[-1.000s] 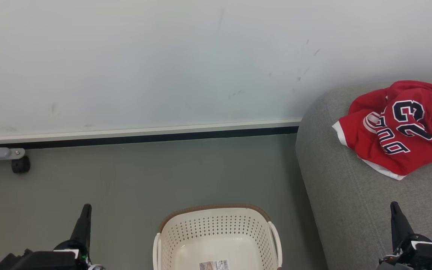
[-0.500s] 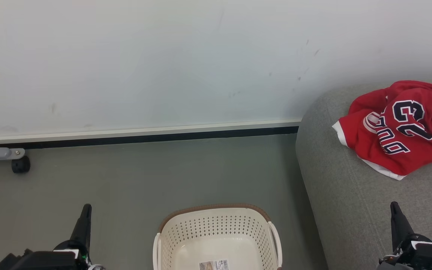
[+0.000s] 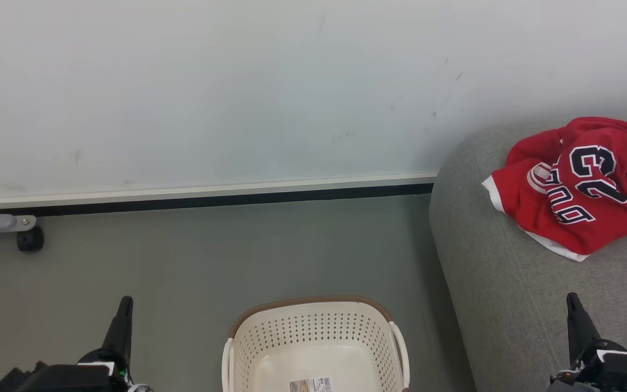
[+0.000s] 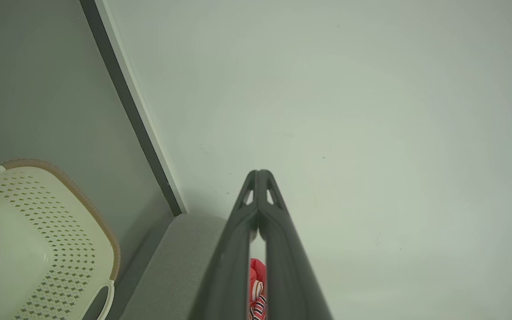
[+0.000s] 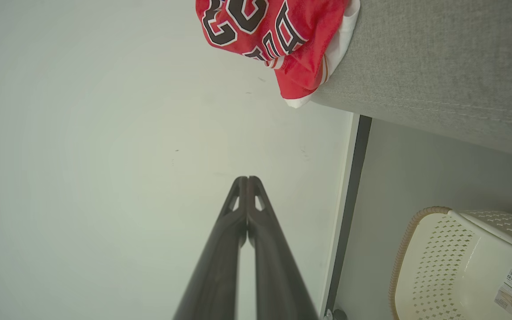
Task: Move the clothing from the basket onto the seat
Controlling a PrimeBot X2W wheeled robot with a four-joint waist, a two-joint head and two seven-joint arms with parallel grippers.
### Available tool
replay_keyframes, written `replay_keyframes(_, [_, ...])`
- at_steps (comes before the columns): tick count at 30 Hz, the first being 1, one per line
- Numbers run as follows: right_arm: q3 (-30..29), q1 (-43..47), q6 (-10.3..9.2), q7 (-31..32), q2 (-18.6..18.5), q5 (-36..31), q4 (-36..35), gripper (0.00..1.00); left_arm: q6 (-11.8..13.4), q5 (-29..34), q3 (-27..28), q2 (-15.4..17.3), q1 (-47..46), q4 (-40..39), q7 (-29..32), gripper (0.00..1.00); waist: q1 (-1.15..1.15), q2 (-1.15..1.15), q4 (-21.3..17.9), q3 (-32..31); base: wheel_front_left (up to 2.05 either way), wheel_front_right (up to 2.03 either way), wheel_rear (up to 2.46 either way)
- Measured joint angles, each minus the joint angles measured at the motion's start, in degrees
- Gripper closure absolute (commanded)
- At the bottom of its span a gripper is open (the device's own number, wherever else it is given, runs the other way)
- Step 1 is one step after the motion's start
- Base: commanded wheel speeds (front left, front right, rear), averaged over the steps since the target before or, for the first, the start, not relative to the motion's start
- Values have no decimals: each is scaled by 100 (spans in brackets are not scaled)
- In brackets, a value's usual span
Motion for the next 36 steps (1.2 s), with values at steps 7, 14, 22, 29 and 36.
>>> replay_keyframes(7, [0,0,0,-1,0,0,0,100,0,0,0,0,0,-1,0,100,0,0,0,0,0,0,0])
replay_keyframes(14, [0,0,0,-1,0,0,0,100,0,0,0,0,0,-1,0,100,0,0,0,0,0,0,0])
replay_keyframes(22, [0,0,0,-1,0,0,-1,100,0,0,0,0,0,-1,0,100,0,0,0,0,0,0,0])
replay_keyframes(29, [0,1,0,-1,0,0,-1,100,0,0,0,0,0,-2,0,100,-1,0,0,1,0,0,0])
replay_keyframes(36, [0,1,0,-1,0,0,-2,100,0,0,0,0,0,-2,0,100,-1,0,0,1,0,0,0])
